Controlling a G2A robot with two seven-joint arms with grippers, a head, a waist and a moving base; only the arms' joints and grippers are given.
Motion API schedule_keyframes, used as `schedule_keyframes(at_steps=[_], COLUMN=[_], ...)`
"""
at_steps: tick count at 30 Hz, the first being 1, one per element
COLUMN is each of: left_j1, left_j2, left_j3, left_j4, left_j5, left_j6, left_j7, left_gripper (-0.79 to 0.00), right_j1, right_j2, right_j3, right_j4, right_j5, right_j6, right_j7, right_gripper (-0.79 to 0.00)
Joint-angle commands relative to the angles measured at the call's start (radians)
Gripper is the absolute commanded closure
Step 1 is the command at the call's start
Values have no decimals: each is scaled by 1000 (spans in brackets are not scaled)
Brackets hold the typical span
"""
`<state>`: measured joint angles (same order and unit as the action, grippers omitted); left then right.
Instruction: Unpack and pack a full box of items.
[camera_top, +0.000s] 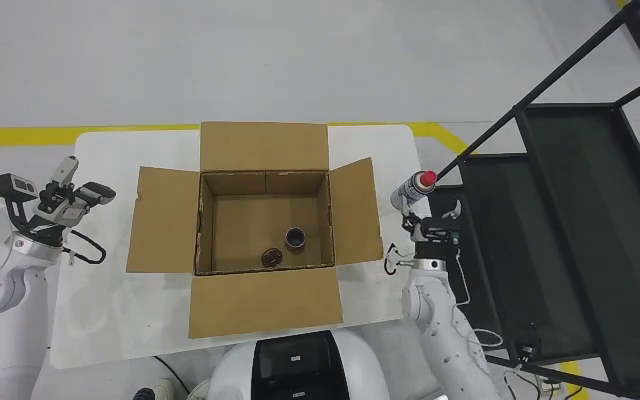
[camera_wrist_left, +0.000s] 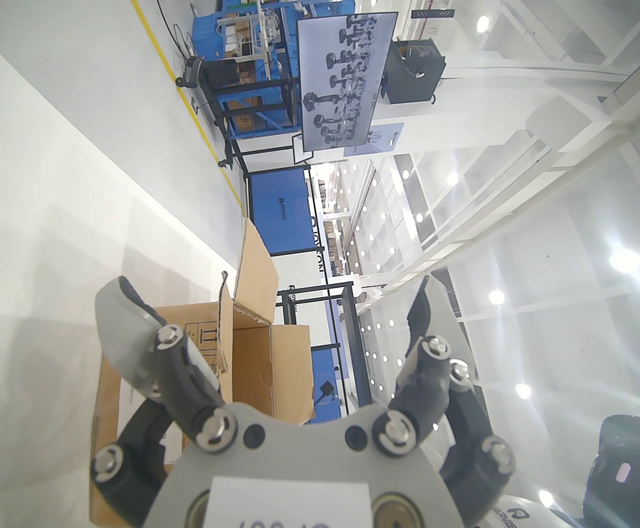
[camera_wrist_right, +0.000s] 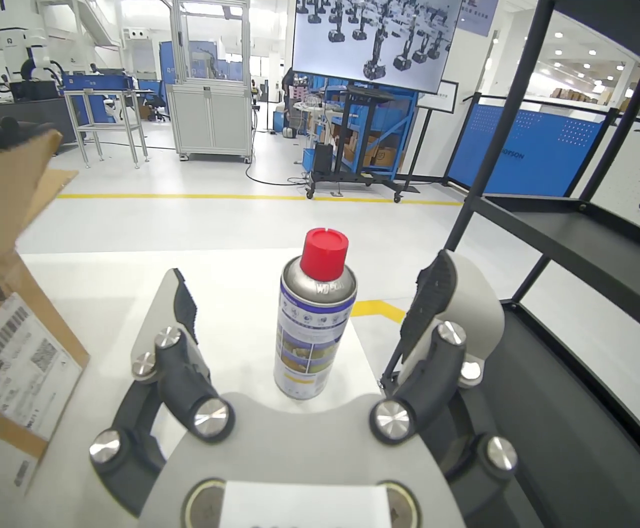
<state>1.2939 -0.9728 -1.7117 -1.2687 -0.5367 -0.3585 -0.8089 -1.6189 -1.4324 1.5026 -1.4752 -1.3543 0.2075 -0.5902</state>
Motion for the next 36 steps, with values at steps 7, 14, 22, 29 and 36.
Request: schedule_keyframes(at_steps=[7,14,22,29,36], left_j1=[0,0,0,0,0], left_j2=[0,0,0,0,0], left_j3=[0,0,0,0,0], left_j4=[0,0,0,0,0], left_j5=[0,0,0,0,0], left_j6=[0,0,0,0,0], left_j7=[0,0,0,0,0], left_gripper=[-785,-785,-785,-785,-785], right_j1=[-152,-208,-300,-307,-208], right_j2=[13,16,24,39,45], right_j3=[65,83,31,-56,-222], right_j4=[-276,-391,-638,-771,-779], right_j5=[-74,9,-61,-185,-282], right_j6=[26,-74,-180,-360,-526], right_j7=[177,228,402,655,895], right_gripper=[-785,-785,-785,-785,-785])
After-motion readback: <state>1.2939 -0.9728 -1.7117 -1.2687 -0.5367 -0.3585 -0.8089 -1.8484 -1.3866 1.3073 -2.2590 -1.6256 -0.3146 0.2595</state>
